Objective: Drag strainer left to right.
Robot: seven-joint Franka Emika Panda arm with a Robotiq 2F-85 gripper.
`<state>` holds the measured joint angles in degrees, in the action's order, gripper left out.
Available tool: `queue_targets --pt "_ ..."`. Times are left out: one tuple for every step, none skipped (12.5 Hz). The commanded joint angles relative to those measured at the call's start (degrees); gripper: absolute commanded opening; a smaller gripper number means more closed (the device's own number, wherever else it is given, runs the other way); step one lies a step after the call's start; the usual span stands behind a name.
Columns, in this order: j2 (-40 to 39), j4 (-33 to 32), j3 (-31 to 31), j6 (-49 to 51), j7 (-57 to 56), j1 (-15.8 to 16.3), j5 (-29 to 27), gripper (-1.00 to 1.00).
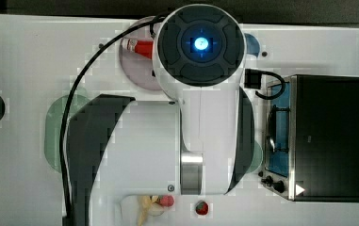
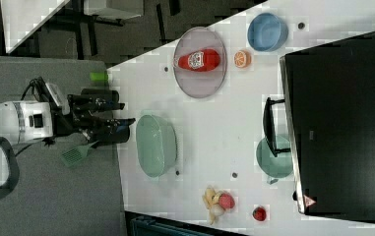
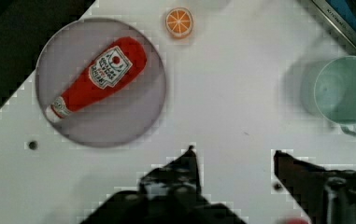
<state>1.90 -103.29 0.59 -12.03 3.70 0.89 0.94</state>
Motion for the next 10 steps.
queue_targets --pt "22.91 -14.41 -1.03 10.03 1.59 -1.54 0.43 0.59" --pt "22.86 -14.4 -1.26 9.77 1.59 -1.41 0.35 0.81" --pt "22.76 -14.4 -1.95 9.48 1.59 -1.21 0.24 0.99" --pt "22.5 -14.4 -3.18 8.95 1.59 -0.78 -0.36 1.0" --pt "21.92 -14.4 -4.99 7.99 1.59 -0.15 -1.36 1.0" --pt "20.95 -14.41 -7.3 6.58 1.7 0.47 -2.13 1.0" --pt "19.64 -14.44 -10.01 4.91 2.52 0.85 -2.27 1.0" --pt "17.99 -14.49 -12.94 3.33 4.55 0.96 -2.27 1.0" --pt "16.05 -14.66 -15.97 1.82 7.96 0.99 -2.28 1.0" --pt "13.94 -14.94 -18.97 0.34 12.62 1.05 -2.28 1.0"
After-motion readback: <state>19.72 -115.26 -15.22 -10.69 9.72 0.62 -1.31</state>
